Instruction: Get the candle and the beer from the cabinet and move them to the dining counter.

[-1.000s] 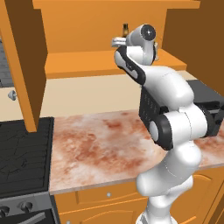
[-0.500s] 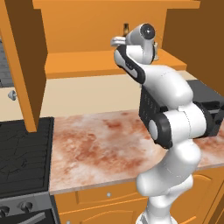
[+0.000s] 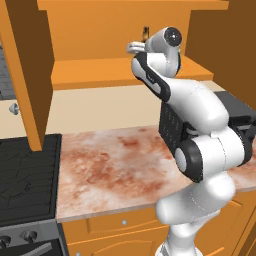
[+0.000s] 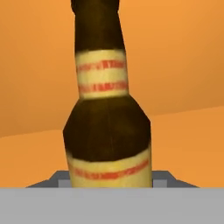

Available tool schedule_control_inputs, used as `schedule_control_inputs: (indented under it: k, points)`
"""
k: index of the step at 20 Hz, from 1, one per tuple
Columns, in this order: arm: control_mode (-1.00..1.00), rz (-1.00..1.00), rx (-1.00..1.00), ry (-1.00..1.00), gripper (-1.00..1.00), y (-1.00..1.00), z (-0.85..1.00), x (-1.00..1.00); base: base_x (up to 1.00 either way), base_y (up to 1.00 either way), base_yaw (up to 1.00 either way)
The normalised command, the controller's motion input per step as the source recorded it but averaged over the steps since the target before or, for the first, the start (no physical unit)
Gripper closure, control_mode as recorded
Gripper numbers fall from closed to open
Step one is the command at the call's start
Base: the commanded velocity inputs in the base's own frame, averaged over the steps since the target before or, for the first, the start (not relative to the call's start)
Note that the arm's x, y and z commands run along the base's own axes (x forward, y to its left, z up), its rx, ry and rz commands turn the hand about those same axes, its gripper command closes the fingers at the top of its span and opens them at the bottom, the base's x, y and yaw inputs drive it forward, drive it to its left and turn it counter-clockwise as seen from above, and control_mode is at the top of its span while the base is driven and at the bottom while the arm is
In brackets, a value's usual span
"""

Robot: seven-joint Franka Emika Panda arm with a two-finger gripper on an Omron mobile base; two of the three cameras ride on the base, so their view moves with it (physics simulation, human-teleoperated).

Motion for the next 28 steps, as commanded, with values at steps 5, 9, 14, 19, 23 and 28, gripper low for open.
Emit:
schedule_control_inputs:
  k: [5,9,14,19,23,28]
  points:
    - [-1.0,0.0,0.0,-0.14,1.0,0.2,-0.01,-0.61,0.0,0.0,0.0]
    - [-1.0,0.0,0.0,-0.15,1.0,0.13,0.02,-0.66,0.0,0.0,0.0]
    - [-1.0,0.0,0.0,-0.1,1.0,0.05,0.08,-0.7,0.0,0.0,0.0]
    - [-1.0,0.0,0.0,-0.03,1.0,0.09,0.11,-0.67,0.0,0.0,0.0]
    - [-1.0,-0.01,0.0,0.0,1.0,0.12,0.09,-0.68,0.0,0.0,0.0]
    - [-1.0,-0.01,0.0,0.0,1.0,0.1,0.03,-0.65,0.0,0.0,0.0]
